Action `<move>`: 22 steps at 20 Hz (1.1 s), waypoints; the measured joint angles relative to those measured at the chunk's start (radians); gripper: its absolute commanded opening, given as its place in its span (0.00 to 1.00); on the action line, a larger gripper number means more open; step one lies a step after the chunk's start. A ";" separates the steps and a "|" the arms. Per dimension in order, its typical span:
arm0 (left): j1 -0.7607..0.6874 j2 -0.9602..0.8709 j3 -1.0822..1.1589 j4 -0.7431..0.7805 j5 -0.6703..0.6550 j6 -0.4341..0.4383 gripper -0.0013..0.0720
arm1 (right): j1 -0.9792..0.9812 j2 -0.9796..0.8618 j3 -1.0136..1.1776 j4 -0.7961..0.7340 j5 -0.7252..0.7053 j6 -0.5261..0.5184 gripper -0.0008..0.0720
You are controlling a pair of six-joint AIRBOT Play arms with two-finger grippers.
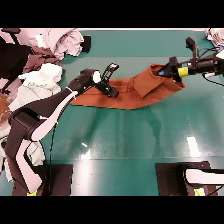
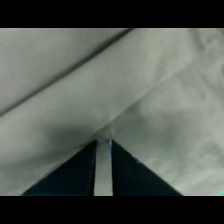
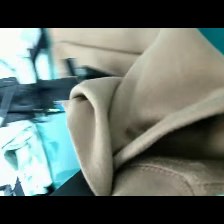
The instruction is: Fold the shirts.
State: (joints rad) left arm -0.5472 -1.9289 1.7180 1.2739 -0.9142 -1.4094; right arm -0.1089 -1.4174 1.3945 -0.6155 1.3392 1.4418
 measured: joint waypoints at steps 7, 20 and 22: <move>0.000 -0.011 0.010 -0.009 0.023 0.000 0.19 | 0.153 0.014 0.110 0.032 -0.102 0.127 0.04; 0.127 0.194 0.320 0.307 -0.322 -0.056 0.45 | 0.305 -0.085 0.141 0.080 -0.230 0.221 0.04; 0.185 0.262 0.330 0.423 -0.404 -0.109 0.45 | 0.398 -0.134 0.183 0.104 -0.352 0.222 0.04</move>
State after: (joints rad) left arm -0.3626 -1.6669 2.0480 1.6974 -1.3182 -1.5185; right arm 0.2890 -1.5513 1.5780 -0.5117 0.9874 1.6638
